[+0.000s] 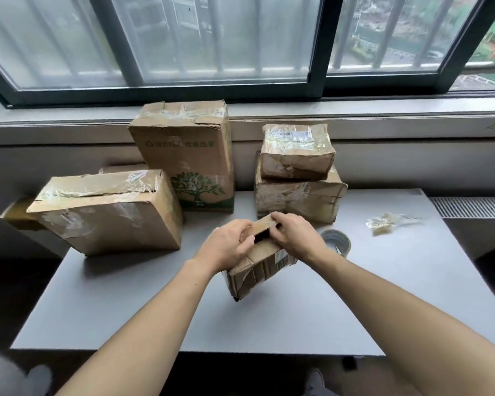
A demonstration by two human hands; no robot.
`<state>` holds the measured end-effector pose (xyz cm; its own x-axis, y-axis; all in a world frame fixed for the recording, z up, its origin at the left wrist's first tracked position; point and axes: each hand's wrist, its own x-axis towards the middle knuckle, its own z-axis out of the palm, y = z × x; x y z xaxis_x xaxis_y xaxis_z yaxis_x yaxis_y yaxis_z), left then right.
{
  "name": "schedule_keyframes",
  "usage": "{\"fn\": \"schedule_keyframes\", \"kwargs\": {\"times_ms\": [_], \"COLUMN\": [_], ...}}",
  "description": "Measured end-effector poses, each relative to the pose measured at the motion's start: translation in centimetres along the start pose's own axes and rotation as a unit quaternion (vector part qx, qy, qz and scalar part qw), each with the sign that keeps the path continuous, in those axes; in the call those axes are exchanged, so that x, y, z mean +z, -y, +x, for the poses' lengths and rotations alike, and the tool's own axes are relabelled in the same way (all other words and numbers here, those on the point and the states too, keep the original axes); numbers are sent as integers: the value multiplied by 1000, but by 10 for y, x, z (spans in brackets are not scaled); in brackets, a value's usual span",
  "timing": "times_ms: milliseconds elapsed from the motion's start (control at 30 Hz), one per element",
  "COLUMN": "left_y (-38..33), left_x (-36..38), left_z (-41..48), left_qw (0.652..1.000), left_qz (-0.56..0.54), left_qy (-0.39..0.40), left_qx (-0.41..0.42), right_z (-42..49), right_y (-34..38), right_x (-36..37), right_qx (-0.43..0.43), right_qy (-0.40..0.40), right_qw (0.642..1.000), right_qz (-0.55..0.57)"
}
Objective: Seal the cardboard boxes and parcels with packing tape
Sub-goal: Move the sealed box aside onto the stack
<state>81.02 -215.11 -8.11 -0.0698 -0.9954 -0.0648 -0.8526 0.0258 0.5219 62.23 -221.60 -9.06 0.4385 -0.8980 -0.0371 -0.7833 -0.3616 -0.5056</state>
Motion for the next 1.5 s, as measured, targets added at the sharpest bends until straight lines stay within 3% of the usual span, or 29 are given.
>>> {"fn": "schedule_keyframes", "kwargs": {"times_ms": [200,300,500,667,867,1033,1167,1367,1500], "left_y": [6,6,4,10,13,22,23,14,15], "left_x": [9,17,31,47,60,55,53,50,51], "left_z": [3,-1,1,2,-1,-4,-4,2,-1], "left_qw": [997,997,996,996,995,994,988,974,981], "left_qz": [49,68,64,4,-2,78,136,190,170], "left_qy": [-20,-5,-36,-43,11,74,71,119,88], "left_qx": [-54,-41,-46,-77,-95,-10,22,-19,-12], "right_z": [12,16,21,21,13,15,14,16,13], "right_y": [-23,-34,-59,-66,-71,-69,-66,-60,-58], "right_x": [-7,-11,-6,8,24,28,31,31,32], "right_qx": [-15,18,-80,-76,-12,9,22,-8,-42], "right_qy": [-10,-62,84,87,154,142,151,185,214], "right_qw": [998,990,985,985,985,986,985,982,976], "right_qz": [53,122,130,128,83,84,83,25,15]}}
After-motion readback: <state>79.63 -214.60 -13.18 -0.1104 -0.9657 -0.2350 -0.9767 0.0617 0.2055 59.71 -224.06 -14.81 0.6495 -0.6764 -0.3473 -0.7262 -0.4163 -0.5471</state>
